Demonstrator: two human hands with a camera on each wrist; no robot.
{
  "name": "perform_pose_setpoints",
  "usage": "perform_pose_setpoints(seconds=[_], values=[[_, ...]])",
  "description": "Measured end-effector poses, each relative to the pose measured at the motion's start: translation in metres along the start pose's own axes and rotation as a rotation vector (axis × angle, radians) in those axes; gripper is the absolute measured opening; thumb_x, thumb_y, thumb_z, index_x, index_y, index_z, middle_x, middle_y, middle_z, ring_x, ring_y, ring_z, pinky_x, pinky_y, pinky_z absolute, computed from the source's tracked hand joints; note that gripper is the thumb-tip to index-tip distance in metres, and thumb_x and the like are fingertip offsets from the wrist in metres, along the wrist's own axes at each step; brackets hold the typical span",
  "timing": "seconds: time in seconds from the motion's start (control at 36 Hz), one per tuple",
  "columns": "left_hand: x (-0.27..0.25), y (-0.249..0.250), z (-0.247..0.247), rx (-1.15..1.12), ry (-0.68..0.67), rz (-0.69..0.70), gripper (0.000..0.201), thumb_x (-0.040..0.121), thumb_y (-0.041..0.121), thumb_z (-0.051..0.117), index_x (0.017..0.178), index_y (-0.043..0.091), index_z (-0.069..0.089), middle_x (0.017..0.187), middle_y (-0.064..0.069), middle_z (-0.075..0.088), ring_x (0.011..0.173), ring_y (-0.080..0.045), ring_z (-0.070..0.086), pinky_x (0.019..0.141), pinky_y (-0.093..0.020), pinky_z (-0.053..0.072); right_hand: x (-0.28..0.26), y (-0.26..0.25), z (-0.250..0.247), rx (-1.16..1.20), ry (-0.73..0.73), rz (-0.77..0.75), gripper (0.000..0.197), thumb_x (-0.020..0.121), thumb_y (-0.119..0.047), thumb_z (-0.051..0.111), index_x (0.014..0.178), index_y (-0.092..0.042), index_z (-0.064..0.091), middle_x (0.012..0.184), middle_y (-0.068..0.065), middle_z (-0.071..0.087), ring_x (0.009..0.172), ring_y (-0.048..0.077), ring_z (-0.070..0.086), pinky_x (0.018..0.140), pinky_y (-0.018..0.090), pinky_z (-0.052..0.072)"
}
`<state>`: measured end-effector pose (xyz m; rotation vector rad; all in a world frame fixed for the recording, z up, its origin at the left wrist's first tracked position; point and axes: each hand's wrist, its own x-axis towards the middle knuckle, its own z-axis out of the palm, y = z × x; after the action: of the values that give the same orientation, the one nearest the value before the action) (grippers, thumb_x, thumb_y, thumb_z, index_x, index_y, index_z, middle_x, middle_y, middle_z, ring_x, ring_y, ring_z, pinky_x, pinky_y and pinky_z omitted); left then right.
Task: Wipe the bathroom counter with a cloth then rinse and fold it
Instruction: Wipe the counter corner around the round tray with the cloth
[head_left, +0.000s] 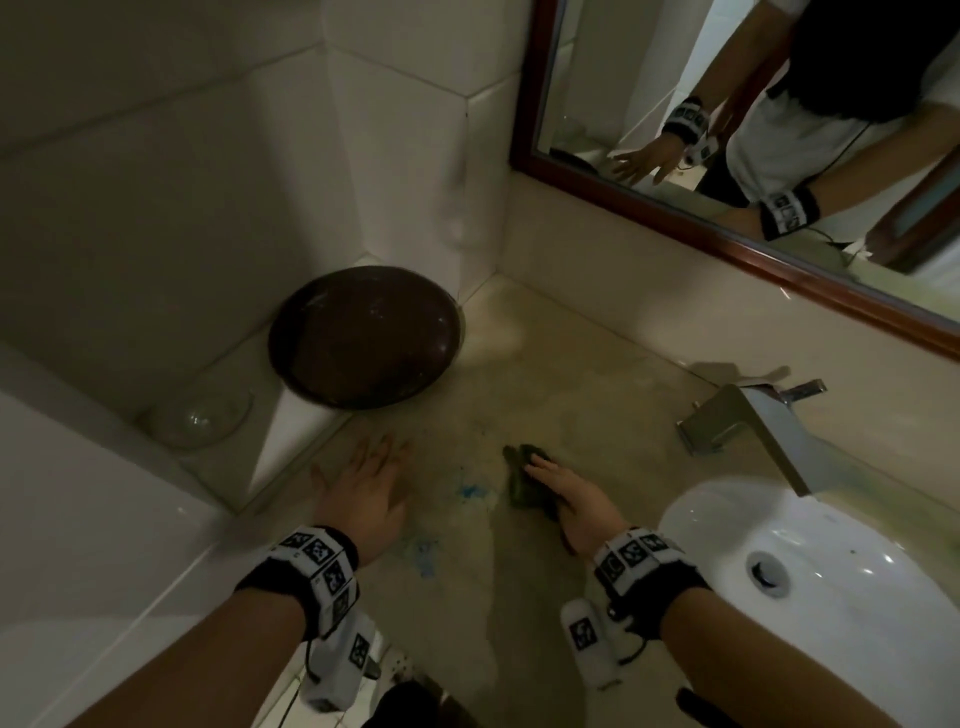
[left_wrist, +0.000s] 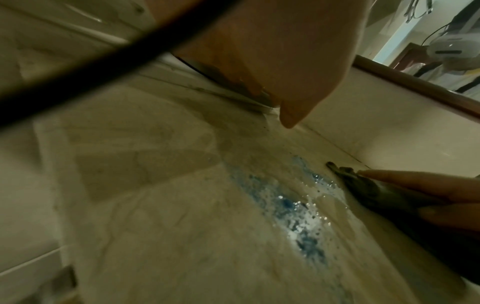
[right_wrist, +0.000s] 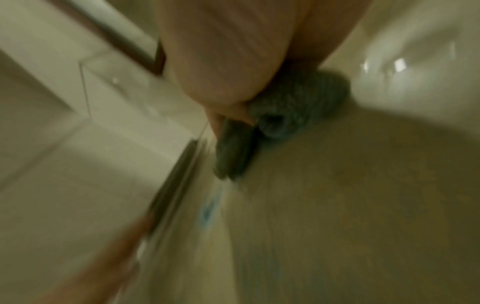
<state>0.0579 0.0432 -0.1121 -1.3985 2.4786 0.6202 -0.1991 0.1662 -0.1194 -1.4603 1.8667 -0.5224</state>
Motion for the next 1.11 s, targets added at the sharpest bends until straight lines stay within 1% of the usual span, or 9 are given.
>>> perform_pose_setpoints(seconds=[0.08, 0.17, 0.22, 0.33, 0.44, 0.5, 0.64, 0.92, 1.11], values=[[-0.003, -0.004, 0.004, 0.007, -0.024, -0.032, 0.071, 0.09, 0.042, 0.032, 0.152, 0.029, 0.0, 0.16, 0.003, -0.003, 0.147, -0.021, 0.002, 0.113, -0.06, 0.011, -0.004, 0.01, -0.03, 0.087, 0.071, 0.094, 0.052, 0.091, 0.011, 0.037, 0.132, -0.015, 0.054, 0.139, -0.003, 0.047, 0.127, 0.006, 0.038, 0.109, 0.017, 0.025], [-0.006, -0.001, 0.005, 0.019, -0.025, -0.063, 0.067, 0.095, 0.036, 0.035, 0.152, 0.032, -0.001, 0.16, 0.005, -0.008, 0.147, -0.02, -0.003, 0.112, -0.065, 0.007, -0.006, 0.017, -0.062, 0.404, 0.193, 0.277, 0.048, 0.092, 0.009, 0.037, 0.119, -0.022, 0.062, 0.125, 0.009, 0.058, 0.101, 0.025, 0.059, 0.094, 0.036, 0.048], [-0.009, 0.001, 0.005, 0.025, -0.026, -0.089, 0.067, 0.097, 0.033, 0.035, 0.151, 0.034, -0.004, 0.159, 0.007, -0.01, 0.147, -0.018, -0.004, 0.11, -0.066, 0.005, -0.006, 0.027, -0.078, 0.393, 0.314, 0.342, 0.045, 0.095, 0.003, 0.038, 0.125, -0.023, 0.058, 0.116, 0.01, 0.059, 0.092, 0.026, 0.059, 0.087, 0.039, 0.052], [-0.015, 0.004, 0.007, 0.049, -0.025, -0.108, 0.065, 0.097, 0.035, 0.035, 0.151, 0.034, -0.002, 0.159, 0.008, -0.012, 0.147, -0.017, -0.006, 0.11, -0.067, 0.006, -0.002, 0.054, -0.089, 0.176, 0.446, 0.445, 0.054, 0.094, -0.005, 0.038, 0.139, -0.035, 0.041, 0.138, 0.013, 0.049, 0.121, 0.036, 0.05, 0.107, 0.047, 0.04], [-0.02, 0.005, 0.009, 0.035, -0.015, -0.129, 0.064, 0.097, 0.034, 0.036, 0.151, 0.033, 0.002, 0.159, 0.007, -0.012, 0.147, -0.017, -0.007, 0.11, -0.067, 0.005, 0.01, 0.06, -0.074, -0.091, 0.078, 0.557, 0.071, 0.093, 0.0, 0.041, 0.152, -0.019, 0.007, 0.159, 0.01, 0.004, 0.145, 0.029, 0.016, 0.118, 0.039, 0.02], [-0.022, 0.005, 0.009, 0.058, -0.017, -0.138, 0.063, 0.098, 0.035, 0.034, 0.152, 0.032, 0.002, 0.159, 0.007, -0.012, 0.147, -0.018, -0.007, 0.11, -0.067, 0.006, 0.013, 0.062, -0.063, -0.179, 0.086, 0.549, 0.074, 0.092, -0.003, 0.043, 0.151, -0.017, 0.0, 0.16, 0.004, -0.006, 0.147, 0.025, 0.005, 0.12, 0.042, 0.015], [-0.026, 0.001, 0.006, 0.073, 0.007, -0.154, 0.063, 0.097, 0.036, 0.035, 0.151, 0.031, 0.004, 0.159, 0.007, -0.013, 0.147, -0.019, -0.005, 0.11, -0.066, 0.01, 0.015, 0.053, -0.036, -0.217, 0.165, 0.441, 0.062, 0.097, -0.015, 0.037, 0.151, -0.017, 0.007, 0.16, 0.002, -0.001, 0.147, 0.022, 0.003, 0.12, 0.042, 0.012], [-0.033, -0.016, 0.003, 0.065, 0.04, -0.14, 0.057, 0.098, 0.045, 0.028, 0.15, 0.034, 0.01, 0.16, 0.008, -0.004, 0.147, -0.019, -0.001, 0.11, -0.065, 0.013, 0.022, -0.009, 0.019, -0.208, 0.087, 0.27, 0.078, 0.086, 0.01, 0.04, 0.15, -0.027, 0.017, 0.159, -0.012, 0.001, 0.147, 0.016, 0.006, 0.118, 0.032, 0.013], [-0.04, -0.033, 0.008, 0.037, -0.006, -0.047, 0.071, 0.086, 0.051, 0.003, 0.152, 0.025, 0.006, 0.16, -0.001, 0.002, 0.147, -0.021, 0.002, 0.118, -0.047, 0.009, 0.035, -0.041, 0.05, -0.242, 0.032, 0.138, 0.072, 0.09, 0.005, 0.035, 0.151, -0.028, 0.015, 0.159, -0.011, 0.002, 0.147, 0.015, -0.002, 0.121, 0.035, 0.006]])
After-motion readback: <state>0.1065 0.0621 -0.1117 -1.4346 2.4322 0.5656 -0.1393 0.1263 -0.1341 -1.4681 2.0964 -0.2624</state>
